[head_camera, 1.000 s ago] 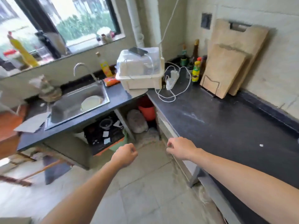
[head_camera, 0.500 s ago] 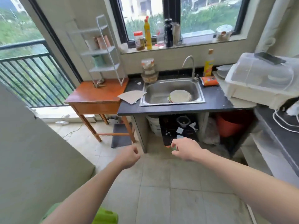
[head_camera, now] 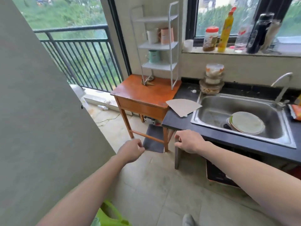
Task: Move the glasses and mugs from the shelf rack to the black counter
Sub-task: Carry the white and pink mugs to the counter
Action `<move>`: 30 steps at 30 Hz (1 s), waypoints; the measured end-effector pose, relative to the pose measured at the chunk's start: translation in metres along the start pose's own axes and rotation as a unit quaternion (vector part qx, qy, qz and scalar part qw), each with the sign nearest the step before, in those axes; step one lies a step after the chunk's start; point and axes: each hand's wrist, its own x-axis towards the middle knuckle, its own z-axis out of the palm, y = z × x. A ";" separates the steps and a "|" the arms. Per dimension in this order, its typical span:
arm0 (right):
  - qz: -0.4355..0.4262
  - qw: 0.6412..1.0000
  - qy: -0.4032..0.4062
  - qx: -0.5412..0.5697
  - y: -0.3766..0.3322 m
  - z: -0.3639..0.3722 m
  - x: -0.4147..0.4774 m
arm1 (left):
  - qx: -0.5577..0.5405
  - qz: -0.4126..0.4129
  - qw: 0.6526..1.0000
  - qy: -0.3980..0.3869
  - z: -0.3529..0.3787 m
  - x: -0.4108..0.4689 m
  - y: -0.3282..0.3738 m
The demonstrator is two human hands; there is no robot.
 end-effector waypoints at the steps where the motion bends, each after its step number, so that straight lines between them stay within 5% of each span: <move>1: -0.008 1.000 -0.002 0.002 -0.003 -0.009 0.024 | -0.008 -0.014 1.000 0.007 -0.014 0.015 -0.002; 15: -0.086 0.991 0.105 -0.014 -0.065 -0.148 0.298 | -0.097 -0.016 0.987 0.123 -0.194 0.212 -0.034; 30: 0.087 0.955 0.246 0.142 -0.076 -0.211 0.501 | -0.064 0.143 0.983 0.094 -0.324 0.470 -0.042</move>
